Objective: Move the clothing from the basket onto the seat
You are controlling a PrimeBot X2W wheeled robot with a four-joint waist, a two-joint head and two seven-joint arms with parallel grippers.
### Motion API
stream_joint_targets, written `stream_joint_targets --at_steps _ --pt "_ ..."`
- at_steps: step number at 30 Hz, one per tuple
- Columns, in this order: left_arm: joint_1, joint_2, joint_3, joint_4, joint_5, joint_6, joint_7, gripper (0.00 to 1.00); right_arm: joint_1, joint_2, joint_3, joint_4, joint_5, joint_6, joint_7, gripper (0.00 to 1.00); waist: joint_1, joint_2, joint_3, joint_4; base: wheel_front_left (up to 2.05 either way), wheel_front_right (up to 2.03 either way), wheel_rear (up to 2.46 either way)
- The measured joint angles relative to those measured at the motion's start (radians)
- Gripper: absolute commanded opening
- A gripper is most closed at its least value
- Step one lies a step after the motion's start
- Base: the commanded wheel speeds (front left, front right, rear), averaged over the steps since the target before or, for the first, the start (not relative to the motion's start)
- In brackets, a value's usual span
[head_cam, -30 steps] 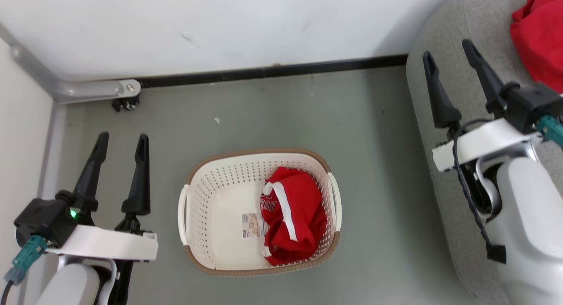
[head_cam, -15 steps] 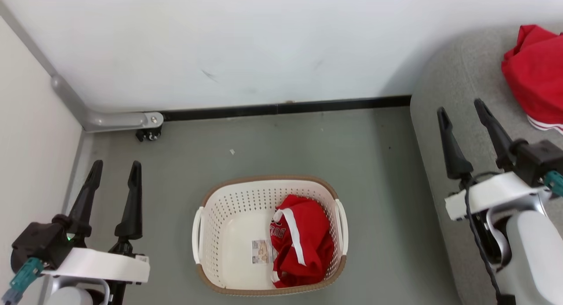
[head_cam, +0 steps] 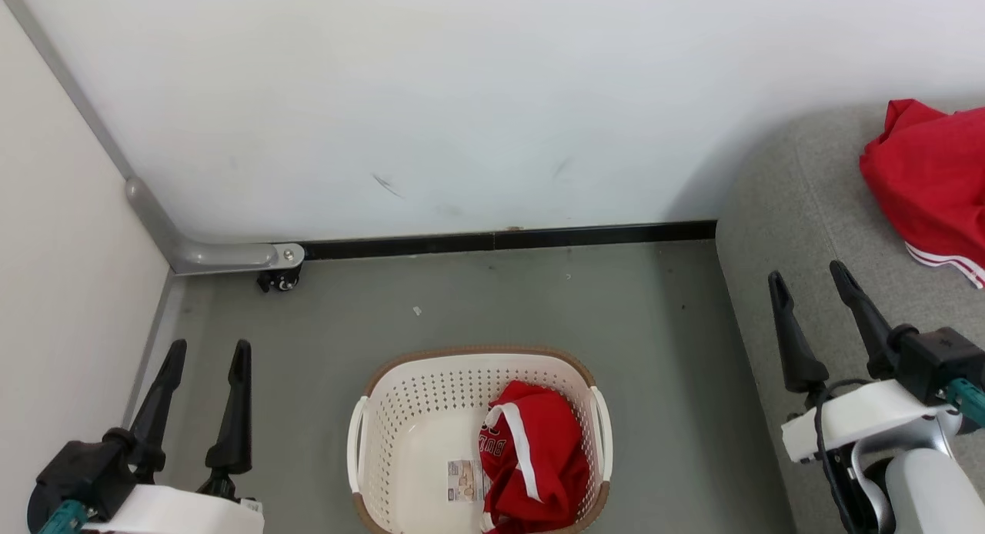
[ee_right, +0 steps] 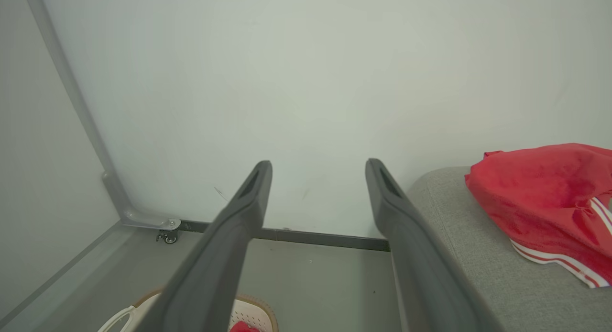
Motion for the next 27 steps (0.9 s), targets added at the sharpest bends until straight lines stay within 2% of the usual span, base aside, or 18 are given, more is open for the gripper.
stream_joint_targets --at_steps 27 --pt "0.105 -0.039 0.024 0.009 0.048 -0.039 0.0 1.0 0.139 0.01 -0.019 -0.057 -0.009 0.0 0.0 1.0 0.0 0.0 -0.095 0.007 0.0 0.0 0.0"
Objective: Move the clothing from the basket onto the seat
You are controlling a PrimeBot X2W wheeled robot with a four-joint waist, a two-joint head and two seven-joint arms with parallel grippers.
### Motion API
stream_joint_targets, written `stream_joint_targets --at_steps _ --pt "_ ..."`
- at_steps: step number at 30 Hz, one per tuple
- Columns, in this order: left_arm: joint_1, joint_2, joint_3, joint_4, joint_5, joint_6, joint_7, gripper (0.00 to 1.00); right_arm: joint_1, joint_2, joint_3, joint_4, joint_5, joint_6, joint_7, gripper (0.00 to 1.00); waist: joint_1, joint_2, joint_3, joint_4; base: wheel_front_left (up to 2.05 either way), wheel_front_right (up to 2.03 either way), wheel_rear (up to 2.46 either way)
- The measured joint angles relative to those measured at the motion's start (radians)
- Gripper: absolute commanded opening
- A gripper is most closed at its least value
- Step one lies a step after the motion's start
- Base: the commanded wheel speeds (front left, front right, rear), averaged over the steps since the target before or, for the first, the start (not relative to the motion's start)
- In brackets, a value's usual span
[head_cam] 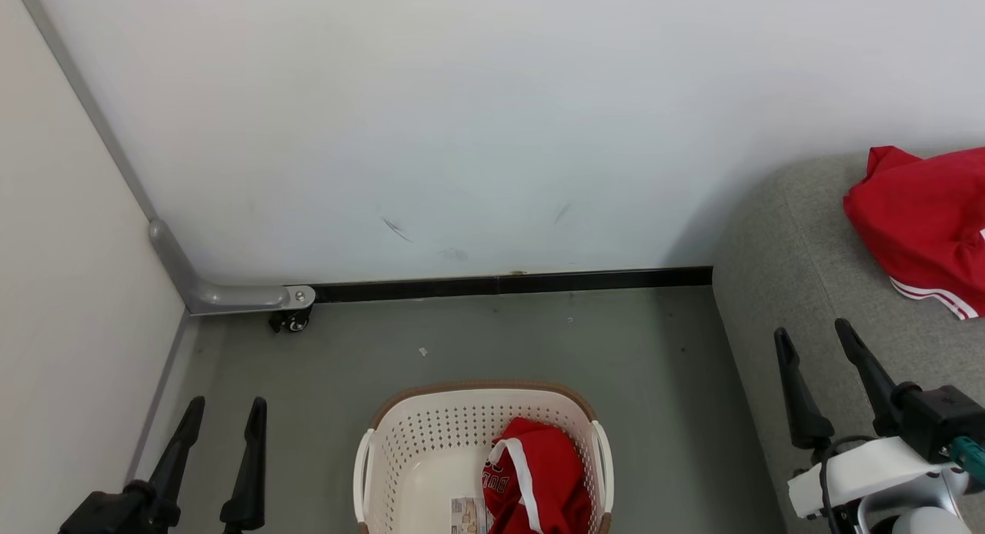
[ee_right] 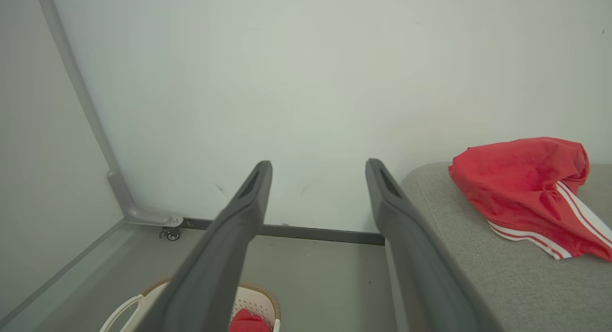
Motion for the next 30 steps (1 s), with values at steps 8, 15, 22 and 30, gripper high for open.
stream_joint_targets --at_steps 8,15,22,30 --pt "0.007 -0.016 0.006 -0.003 0.011 -0.013 0.0 1.0 0.011 0.002 0.0 -0.016 0.0 0.0 0.0 1.0 0.0 0.0 -0.003 0.001 0.0 0.0 0.0" --pt "0.01 -0.022 0.011 -0.007 0.021 -0.022 0.0 1.0 0.019 0.004 0.0 -0.026 0.0 0.0 0.0 1.0 0.0 0.0 -0.002 0.002 0.0 0.0 0.0" --pt "0.023 -0.026 0.01 -0.004 0.024 -0.033 0.0 1.0 0.02 0.006 0.002 -0.032 -0.001 0.0 0.0 1.0 0.0 0.0 0.003 0.001 0.0 0.0 0.0" --pt "0.023 -0.027 -0.018 0.022 0.031 -0.058 0.0 1.0 0.022 0.007 0.002 -0.038 -0.005 0.0 0.0 1.0 0.0 0.0 0.013 -0.005 0.0 0.0 0.0"
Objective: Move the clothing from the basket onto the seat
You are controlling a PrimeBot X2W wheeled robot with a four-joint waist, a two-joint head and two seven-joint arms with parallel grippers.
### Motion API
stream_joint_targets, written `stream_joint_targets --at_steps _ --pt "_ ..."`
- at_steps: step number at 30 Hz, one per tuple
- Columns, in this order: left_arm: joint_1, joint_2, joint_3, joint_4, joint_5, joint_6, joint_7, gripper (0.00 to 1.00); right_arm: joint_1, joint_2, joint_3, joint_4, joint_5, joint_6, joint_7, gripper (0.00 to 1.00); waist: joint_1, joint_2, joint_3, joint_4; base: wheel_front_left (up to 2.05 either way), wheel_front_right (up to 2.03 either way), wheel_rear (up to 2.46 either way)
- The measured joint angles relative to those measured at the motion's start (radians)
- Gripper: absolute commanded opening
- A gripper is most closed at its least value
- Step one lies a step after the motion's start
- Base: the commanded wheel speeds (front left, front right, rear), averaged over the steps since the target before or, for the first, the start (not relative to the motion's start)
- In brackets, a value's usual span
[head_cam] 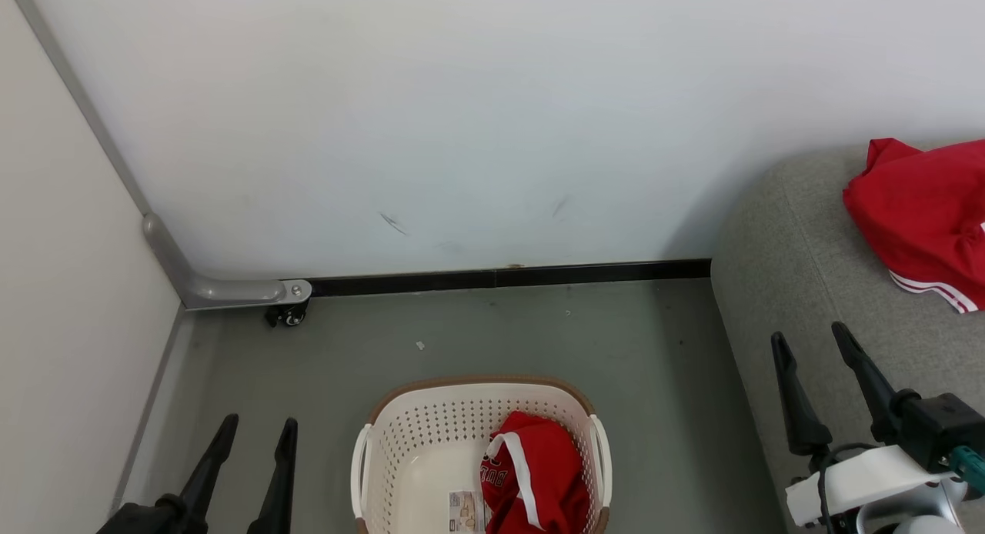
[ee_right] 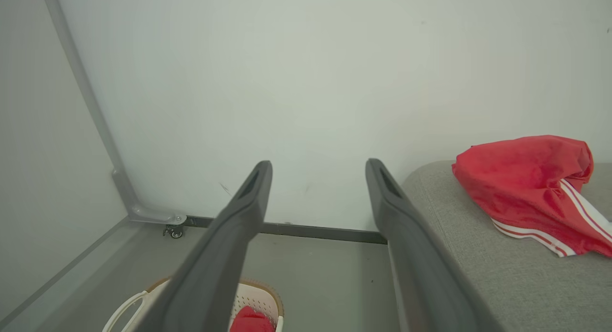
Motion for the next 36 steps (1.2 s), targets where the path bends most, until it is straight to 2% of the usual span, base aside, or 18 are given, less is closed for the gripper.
stream_joint_targets --at_steps 20,36 --pt "-0.005 0.016 -0.084 0.079 0.021 -0.027 0.023 1.0 0.014 0.003 0.016 -0.037 -0.002 0.0 0.0 1.0 0.0 0.0 0.047 -0.014 0.0 0.0 0.0" --pt "-0.132 0.013 -0.191 0.138 0.027 -0.052 0.086 1.0 -0.016 0.004 0.025 -0.073 -0.009 0.0 0.0 1.0 0.0 0.0 0.126 -0.03 0.0 0.0 0.0"
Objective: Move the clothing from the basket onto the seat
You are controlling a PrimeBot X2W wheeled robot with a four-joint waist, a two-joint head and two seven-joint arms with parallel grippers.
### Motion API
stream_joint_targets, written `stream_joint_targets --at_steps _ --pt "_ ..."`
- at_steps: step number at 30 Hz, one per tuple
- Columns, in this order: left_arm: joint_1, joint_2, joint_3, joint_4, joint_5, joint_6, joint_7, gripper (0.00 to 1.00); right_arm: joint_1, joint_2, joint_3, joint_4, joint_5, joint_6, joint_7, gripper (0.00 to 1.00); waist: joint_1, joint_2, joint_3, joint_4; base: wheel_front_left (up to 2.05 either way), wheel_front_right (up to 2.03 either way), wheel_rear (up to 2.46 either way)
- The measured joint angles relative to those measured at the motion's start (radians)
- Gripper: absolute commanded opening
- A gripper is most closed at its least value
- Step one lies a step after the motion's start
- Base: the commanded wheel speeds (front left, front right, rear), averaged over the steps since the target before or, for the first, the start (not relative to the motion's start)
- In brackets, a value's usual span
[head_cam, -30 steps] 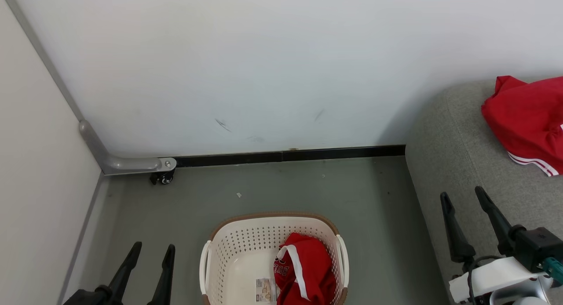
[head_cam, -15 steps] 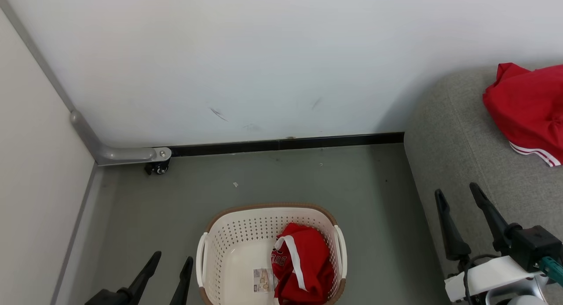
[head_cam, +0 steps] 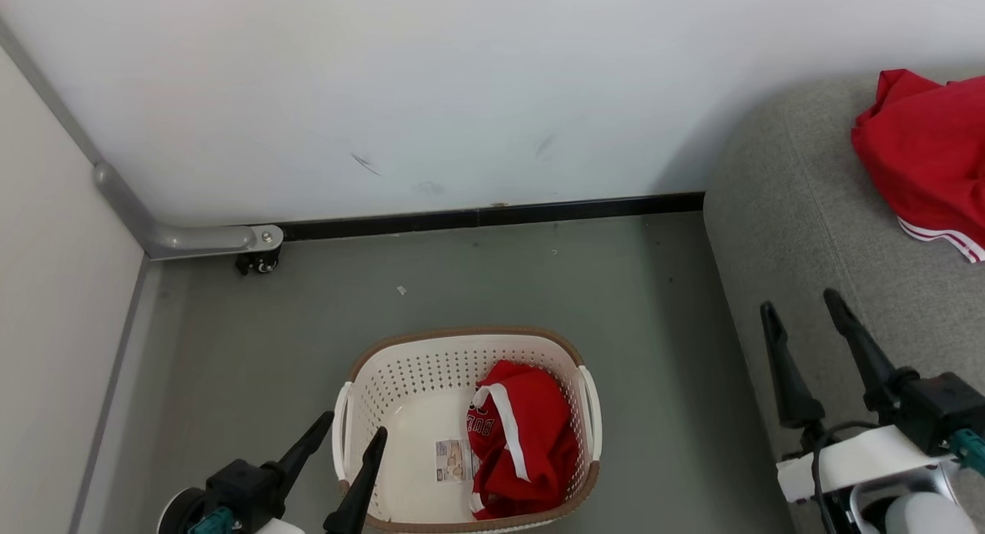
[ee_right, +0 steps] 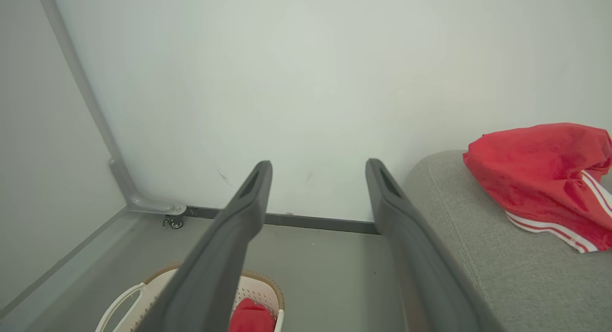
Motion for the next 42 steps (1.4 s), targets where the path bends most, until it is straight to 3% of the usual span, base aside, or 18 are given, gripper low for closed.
stream_joint_targets --at_steps 20,42 --pt "-0.178 -0.026 -0.11 0.128 0.015 -0.002 0.108 1.0 -0.171 -0.001 0.044 -0.061 0.0 0.0 0.0 1.0 0.0 0.0 0.143 -0.037 0.0 0.0 0.0" --pt "-0.459 -0.051 -0.188 0.323 0.03 -0.009 0.353 1.0 -0.318 -0.001 0.091 -0.092 0.002 0.0 0.0 1.0 -0.0001 0.0 0.371 -0.107 0.0 0.0 0.0"
